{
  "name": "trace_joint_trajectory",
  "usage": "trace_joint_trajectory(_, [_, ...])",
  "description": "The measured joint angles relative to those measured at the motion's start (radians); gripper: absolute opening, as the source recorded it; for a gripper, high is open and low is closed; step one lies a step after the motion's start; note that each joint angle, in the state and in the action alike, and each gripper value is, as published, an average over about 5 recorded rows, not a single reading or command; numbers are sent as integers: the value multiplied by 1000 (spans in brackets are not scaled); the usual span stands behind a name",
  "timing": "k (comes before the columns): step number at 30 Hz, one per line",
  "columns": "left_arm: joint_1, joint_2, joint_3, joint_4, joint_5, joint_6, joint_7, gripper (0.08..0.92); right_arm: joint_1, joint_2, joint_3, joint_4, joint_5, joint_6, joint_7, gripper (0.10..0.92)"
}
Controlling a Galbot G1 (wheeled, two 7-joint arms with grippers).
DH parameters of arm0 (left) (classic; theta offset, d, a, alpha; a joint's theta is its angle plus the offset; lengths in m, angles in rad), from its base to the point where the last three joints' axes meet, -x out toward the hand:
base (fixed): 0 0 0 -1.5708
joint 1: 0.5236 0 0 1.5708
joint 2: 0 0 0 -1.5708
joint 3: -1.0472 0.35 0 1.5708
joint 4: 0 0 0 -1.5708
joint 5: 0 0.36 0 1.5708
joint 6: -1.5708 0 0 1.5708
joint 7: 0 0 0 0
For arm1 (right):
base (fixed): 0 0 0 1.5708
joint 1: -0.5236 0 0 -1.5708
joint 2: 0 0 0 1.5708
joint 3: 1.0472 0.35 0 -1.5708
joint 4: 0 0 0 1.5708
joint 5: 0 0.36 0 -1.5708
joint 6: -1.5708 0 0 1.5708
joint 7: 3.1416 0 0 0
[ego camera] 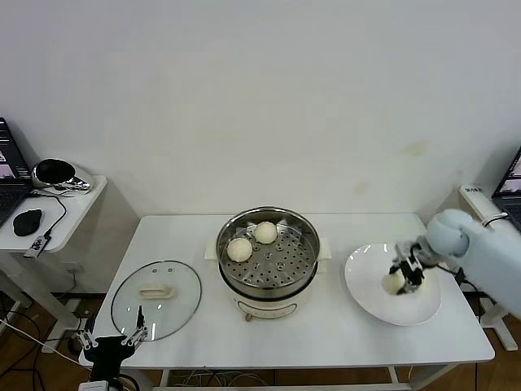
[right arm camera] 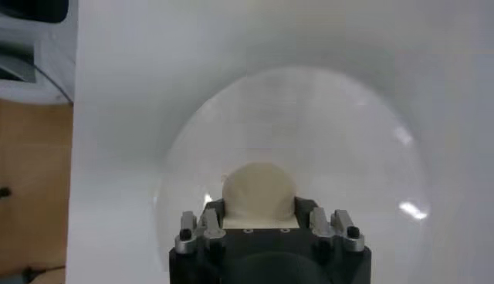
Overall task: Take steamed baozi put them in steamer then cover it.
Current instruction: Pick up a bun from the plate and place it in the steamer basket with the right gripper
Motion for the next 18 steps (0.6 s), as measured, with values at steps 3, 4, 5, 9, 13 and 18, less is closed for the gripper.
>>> trace_joint_trajectory(3, [2,3,-3,-6,-5,0,0,823,101,31,-39,-4,45,9,-10,568])
trace_joint_trajectory(4, [3,4,-4,-8,-6,0,-1,823,135,45,-53,-5,60,13,-13,568])
trace_joint_trajectory(5, [4,5,-6,-10,-7,-1,-1,823,168,59,-68,-5,75,17,-15,568])
trace_joint_trajectory(9, [3,5,-9,-16,-9,-1,-1,823,277,122,-121,4,133,35,-18,568])
trace_joint_trajectory(13, [-2,2,-10,-19,-9,-1,-1,823,345,192,-171,20,185,61,-11,568])
trace_joint_trajectory(18, [-5,-3,-14,-25,-8,0,-1,823,391,295,-233,29,221,111,7,569])
